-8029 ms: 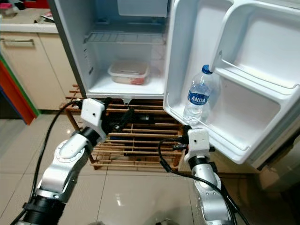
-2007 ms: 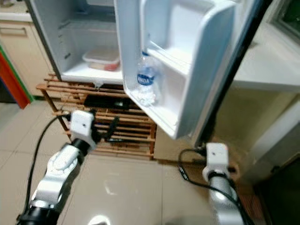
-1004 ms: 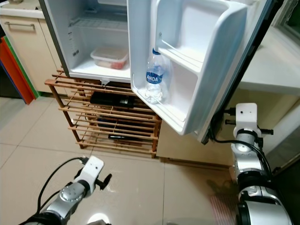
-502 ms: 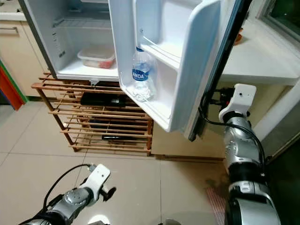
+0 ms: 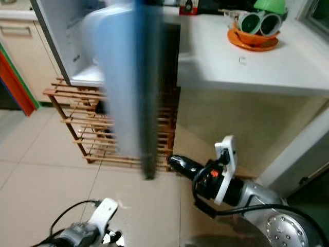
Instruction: Restocking fridge
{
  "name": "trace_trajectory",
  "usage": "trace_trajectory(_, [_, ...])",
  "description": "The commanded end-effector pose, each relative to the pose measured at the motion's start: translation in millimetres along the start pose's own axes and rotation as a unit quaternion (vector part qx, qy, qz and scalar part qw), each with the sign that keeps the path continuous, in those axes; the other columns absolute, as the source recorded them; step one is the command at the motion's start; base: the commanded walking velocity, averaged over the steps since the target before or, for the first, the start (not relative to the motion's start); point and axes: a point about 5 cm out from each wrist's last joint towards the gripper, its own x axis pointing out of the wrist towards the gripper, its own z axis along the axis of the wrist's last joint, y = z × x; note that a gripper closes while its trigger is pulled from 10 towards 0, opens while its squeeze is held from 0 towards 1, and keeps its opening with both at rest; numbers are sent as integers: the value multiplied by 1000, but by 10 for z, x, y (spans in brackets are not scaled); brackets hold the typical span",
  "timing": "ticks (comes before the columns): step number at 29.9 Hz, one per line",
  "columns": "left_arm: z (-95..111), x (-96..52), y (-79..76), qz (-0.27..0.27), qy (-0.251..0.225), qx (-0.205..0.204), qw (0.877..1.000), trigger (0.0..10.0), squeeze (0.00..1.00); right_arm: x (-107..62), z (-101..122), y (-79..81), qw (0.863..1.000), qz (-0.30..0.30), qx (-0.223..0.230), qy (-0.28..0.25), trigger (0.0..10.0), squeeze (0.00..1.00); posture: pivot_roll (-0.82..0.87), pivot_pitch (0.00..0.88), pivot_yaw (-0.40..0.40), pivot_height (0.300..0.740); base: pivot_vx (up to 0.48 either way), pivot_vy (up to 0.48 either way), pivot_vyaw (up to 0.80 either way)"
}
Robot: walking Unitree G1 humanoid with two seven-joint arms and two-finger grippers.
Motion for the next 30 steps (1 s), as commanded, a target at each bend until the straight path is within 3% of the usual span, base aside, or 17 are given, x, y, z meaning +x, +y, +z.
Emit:
trace_trajectory(1, [144,7,-40,-8,-24,12,1000,10000,0,-76,114,-149,999,-44,4,-22,10000,0,-138,0,22,711,0,0,0])
trace_trajectory(3, [312,11,-100,-12,-60,43,997,10000,0,-92,130,-256,996,-86,-4,-27,10000,0,-134,0,20,711,0,0,0])
trace_trajectory(5, [492,7,-176,-17,-98,72,992,10000,0,-100,145,-451,984,-170,-27,-36,10000,0,-129,0,18,711,0,0,0])
trace_trajectory(6, [616,-3,-227,-18,-125,88,988,10000,0,-112,161,-607,966,-247,-65,-37,10000,0,-121,0,14,711,0,0,0])
trace_trajectory(7, [742,-20,-270,-15,-155,100,983,10000,0,-138,167,-765,937,-329,-114,-21,10000,0,-119,0,12,711,0,0,0])
trace_trajectory(8, [855,-67,-214,-7,-196,105,975,10000,0,-179,206,-887,912,-388,-124,-37,10000,0,-115,0,8,711,0,0,0])
trace_trajectory(11, [1066,-261,80,31,-304,94,947,10000,0,-205,308,-973,879,-448,-140,-83,10000,0,-104,0,6,711,0,0,0])
trace_trajectory(12, [1217,-364,161,53,-352,77,931,10000,0,-187,315,-980,868,-462,-159,-85,10000,0,-91,0,-2,711,0,0,0])
trace_trajectory(13, [1217,-364,161,53,-352,77,931,10000,0,-187,315,-980,868,-462,-159,-85,10000,0,-91,0,-2,711,0,0,0])
trace_trajectory(16, [1618,-735,387,103,-471,-9,876,10000,0,-111,230,-999,836,-503,-206,-80,10000,0,-73,0,-12,711,0,0,0])
trace_trajectory(18, [1790,-999,459,123,-528,-4,840,10000,0,-69,103,-1014,822,-518,-223,-74,10000,0,-48,0,-21,711,0,0,0])
trace_trajectory(20, [1884,-1194,496,133,-562,6,816,10000,0,-42,-13,-1020,813,-528,-238,-65,10000,0,-39,0,-20,711,0,0,0])
trace_trajectory(21, [1898,-1232,503,131,-569,5,812,10000,0,-35,-42,-1024,809,-531,-244,-63,10000,0,-39,0,-20,711,0,0,0])
trace_trajectory(23, [1888,-1246,403,47,-572,-11,819,10000,0,-51,-128,-1044,791,-548,-266,-53,10000,0,-26,0,-19,711,0,0,0])
trace_trajectory(24, [1888,-1246,403,47,-572,-11,819,10000,0,-51,-128,-1044,791,-548,-266,-53,10000,0,-26,0,-19,711,0,0,0])
trace_trajectory(27, [1767,-1250,442,86,-551,-8,830,10000,0,-47,-231,-1041,772,-565,-285,-60,10000,0,-18,0,-8,711,0,0,0])
trace_trajectory(30, [1713,-1268,456,96,-545,-15,833,10000,0,-68,-250,-1035,751,-580,-308,-67,10000,0,-13,0,-6,711,0,0,0])
